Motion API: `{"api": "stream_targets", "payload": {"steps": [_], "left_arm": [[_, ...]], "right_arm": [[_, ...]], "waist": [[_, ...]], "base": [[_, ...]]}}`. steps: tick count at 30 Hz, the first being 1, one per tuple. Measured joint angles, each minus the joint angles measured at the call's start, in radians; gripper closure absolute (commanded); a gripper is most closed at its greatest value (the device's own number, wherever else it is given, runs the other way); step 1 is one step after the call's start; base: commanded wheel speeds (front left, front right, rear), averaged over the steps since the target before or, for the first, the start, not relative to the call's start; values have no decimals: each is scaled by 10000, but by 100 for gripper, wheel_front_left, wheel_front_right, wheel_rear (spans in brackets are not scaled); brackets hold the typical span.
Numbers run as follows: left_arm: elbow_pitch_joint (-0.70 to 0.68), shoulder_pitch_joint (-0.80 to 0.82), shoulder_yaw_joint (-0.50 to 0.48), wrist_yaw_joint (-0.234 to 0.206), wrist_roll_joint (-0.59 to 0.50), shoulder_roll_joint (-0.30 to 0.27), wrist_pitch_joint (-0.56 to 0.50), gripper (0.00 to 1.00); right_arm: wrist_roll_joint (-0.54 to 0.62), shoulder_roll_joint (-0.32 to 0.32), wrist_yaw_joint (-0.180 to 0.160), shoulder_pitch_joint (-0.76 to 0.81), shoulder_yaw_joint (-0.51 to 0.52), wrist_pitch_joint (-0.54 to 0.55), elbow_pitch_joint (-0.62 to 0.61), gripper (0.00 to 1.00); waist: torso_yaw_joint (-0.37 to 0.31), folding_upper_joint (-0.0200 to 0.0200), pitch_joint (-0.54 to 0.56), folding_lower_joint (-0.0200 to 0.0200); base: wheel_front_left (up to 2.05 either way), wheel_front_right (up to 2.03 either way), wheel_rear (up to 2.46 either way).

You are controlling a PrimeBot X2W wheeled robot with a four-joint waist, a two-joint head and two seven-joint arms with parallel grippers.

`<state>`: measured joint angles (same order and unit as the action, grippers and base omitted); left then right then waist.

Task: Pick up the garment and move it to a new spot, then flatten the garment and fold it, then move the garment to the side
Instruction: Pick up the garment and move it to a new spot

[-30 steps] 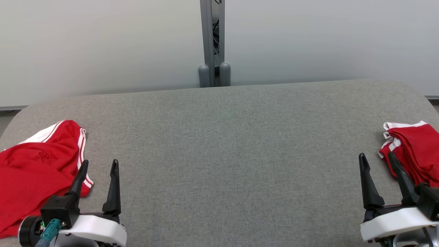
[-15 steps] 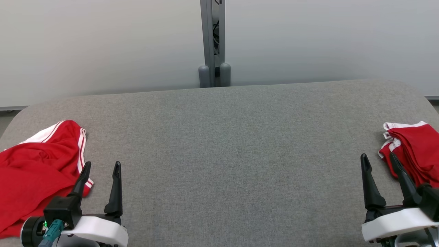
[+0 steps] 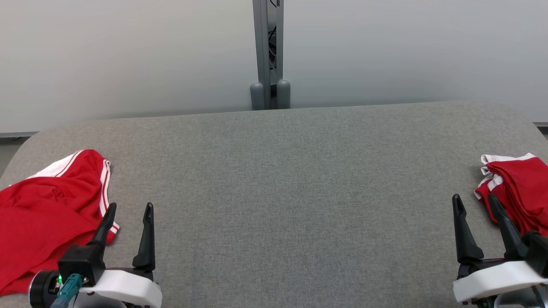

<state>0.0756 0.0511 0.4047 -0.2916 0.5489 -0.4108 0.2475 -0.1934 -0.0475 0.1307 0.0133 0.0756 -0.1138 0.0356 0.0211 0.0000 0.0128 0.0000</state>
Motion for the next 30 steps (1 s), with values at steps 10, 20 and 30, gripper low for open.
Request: {"api": "stream_targets", "payload": {"steps": [10, 20, 30], "left_arm": [[77, 230, 40, 15, 50, 123, 8, 0], [-63, 360, -322, 90, 52, 161, 90, 0], [-182, 170, -888, 224, 27, 88, 115, 0]], "right_arm": [[2, 2, 0, 179, 77, -6, -42, 0], [0, 0, 0, 133, -527, -8, -128, 0], [-73, 10, 0, -215, -1212, -8, 130, 0]], "waist": [[557, 0, 22, 0], [2263, 0, 47, 0], [3840, 0, 30, 0]], "base": [[0, 0, 0], [0, 0, 0], [0, 0, 0]]}}
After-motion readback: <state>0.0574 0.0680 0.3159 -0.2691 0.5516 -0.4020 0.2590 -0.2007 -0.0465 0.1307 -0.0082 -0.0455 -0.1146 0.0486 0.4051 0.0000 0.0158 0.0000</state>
